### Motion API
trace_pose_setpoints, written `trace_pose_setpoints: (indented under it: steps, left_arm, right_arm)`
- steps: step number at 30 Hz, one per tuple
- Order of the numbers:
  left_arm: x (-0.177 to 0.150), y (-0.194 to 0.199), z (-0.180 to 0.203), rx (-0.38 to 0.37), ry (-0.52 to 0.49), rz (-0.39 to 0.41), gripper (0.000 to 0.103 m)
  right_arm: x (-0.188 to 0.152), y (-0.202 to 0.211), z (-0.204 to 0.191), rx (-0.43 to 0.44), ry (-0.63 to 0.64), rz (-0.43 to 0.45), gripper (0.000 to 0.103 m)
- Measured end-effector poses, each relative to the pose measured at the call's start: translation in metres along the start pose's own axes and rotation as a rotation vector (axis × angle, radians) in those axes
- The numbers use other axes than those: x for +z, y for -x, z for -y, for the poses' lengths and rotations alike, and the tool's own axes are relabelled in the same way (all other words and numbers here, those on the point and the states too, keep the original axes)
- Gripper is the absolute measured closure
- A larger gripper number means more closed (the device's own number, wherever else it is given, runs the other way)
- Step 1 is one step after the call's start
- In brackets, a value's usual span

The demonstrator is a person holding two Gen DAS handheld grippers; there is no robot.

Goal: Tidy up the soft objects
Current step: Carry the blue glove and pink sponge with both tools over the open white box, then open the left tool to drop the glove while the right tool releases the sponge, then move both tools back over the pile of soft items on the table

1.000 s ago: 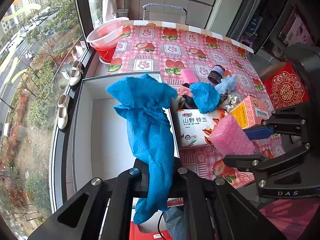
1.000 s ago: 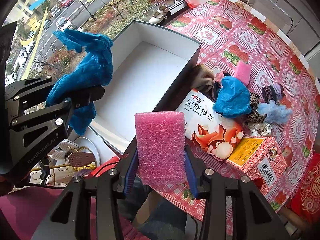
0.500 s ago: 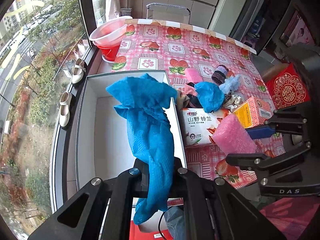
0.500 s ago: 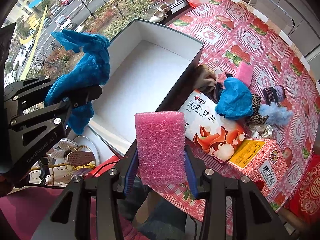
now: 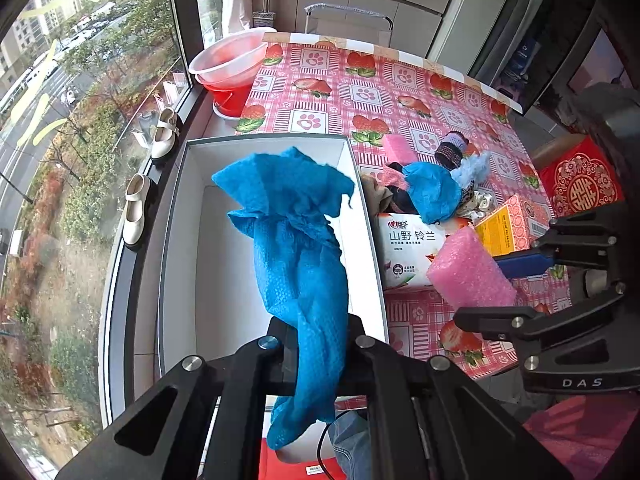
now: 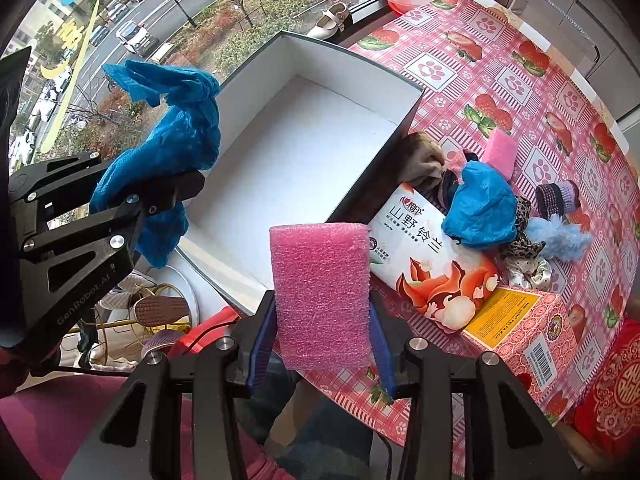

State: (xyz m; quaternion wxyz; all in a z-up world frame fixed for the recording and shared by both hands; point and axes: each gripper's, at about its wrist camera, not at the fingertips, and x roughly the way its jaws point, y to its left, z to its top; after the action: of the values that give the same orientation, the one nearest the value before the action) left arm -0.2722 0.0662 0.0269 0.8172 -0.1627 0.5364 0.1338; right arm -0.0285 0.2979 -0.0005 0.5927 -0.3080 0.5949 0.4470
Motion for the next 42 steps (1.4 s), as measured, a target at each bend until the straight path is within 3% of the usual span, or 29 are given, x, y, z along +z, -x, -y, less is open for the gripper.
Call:
trace_pose_setpoints:
  steps: [10,30,32,34,35,37,39,42]
  left_arm:
    - [0.0,0.0,-0.019,0.047,0.027,-0.001,0.094]
    - [-0.015,-0.018,-0.037,0.118,0.058,-0.083,0.093]
    - [-0.015,-0.018,-0.034,0.156,0.034,-0.075,0.084]
    - [-0.017,-0.018,-0.032,0.176,0.016,-0.06,0.056]
    - [-0.019,-0.017,-0.032,0.2,0.013,-0.047,0.052]
    - [-0.021,-0.017,-0.037,0.217,0.027,-0.038,0.029]
    - [-0.023,-0.019,-0.046,0.2,0.078,-0.049,0.012]
    - [-0.024,-0.025,-0.054,0.187,0.132,-0.092,0.0]
  right_arm:
    - [0.012,-0.005,-0.01,0.024,0.02,0.009,0.059]
    - [0.04,-0.028,-0.042,0.087,0.094,-0.024,0.058]
    - [0.042,-0.031,-0.043,0.11,0.092,-0.027,0.058]
    - [0.043,-0.033,-0.043,0.116,0.085,-0.03,0.051]
    - [0.043,-0.034,-0.041,0.111,0.077,-0.03,0.047]
    - [0.042,-0.034,-0.035,0.107,0.049,-0.027,0.019]
    - [0.042,-0.033,-0.024,0.101,0.008,-0.023,0.003]
    - [0.041,-0.027,-0.011,0.115,-0.047,-0.003,0.001]
